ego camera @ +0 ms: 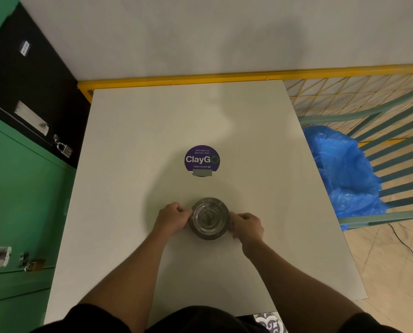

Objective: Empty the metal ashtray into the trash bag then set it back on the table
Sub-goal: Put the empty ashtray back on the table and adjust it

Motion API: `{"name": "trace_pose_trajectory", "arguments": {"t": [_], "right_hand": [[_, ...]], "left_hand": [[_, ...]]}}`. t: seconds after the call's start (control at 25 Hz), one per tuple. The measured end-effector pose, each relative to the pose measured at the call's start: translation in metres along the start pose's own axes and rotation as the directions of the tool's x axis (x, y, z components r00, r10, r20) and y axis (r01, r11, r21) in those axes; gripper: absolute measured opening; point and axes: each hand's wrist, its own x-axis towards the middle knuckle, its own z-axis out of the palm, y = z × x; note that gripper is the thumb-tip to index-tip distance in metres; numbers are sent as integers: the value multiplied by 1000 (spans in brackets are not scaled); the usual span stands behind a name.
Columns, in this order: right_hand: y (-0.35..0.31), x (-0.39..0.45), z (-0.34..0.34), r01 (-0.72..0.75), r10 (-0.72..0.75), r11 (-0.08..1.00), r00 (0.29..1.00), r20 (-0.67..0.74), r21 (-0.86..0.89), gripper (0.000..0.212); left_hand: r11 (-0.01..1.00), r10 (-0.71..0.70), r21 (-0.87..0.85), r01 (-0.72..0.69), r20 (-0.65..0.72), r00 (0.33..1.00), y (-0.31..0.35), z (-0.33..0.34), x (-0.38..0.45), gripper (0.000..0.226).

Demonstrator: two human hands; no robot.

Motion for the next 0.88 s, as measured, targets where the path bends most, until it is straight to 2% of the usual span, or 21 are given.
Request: {"name": "trace_pose_trajectory", "arguments": {"t": [0.08,0.16,0.32,0.52,0.88], "right_hand": [[11,-8,1,-39,40,998,999,-5,42,14],[19,-14,3,-63,64,995,998,-12,76,4],[19,-15,10,-48,52,996,998,-46,74,11],[9,-8,10,-8,10,1000,999,-50,28,12],[-12,1,10,77,-79,991,997,-11,-106,15]], "left_hand": [[998,56,29,-55,-40,998,5,-1,5,14],[993,111,25,-111,-2,994,8,2,8,14],[989,138,49,-139,20,990,7,5,9,23],[995,98,26,-99,24,995,-1,4,3,14],[985,-32,-168,38,37,999,-10,9,-17,9]]}}
